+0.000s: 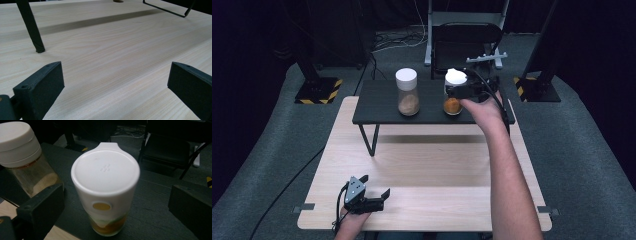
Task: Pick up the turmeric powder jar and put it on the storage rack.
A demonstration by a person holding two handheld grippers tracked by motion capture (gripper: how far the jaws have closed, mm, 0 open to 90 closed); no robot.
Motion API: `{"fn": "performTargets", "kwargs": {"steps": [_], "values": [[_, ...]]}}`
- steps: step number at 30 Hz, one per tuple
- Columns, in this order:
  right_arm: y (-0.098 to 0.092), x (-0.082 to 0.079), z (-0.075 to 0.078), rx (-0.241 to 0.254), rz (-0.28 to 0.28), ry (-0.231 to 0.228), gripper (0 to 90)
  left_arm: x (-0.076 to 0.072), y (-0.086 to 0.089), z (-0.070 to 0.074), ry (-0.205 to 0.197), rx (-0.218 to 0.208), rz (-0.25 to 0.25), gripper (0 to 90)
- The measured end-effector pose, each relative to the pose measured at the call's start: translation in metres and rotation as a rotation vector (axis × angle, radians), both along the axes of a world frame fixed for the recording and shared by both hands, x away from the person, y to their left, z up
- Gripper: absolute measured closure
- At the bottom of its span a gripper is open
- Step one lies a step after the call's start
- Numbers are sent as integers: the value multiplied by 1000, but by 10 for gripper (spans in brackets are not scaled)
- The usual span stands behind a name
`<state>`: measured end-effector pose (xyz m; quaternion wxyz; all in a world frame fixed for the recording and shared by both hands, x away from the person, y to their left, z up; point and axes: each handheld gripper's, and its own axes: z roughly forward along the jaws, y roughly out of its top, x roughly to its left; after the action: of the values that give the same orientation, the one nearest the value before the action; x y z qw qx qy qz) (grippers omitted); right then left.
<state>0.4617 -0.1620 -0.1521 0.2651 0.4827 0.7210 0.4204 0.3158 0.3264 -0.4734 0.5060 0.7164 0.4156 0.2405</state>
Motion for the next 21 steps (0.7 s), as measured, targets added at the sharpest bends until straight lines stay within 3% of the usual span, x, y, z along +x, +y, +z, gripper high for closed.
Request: {"fn": "performTargets", "kwargs": {"steps": [14,21], "values": [[-41,-67,-15,75,-13,-143,4,0,-2,0,-2,9,0,2],[-67,-99,-25,125,-19,-175,5,0,-2,1,3,4,5,2]]}}
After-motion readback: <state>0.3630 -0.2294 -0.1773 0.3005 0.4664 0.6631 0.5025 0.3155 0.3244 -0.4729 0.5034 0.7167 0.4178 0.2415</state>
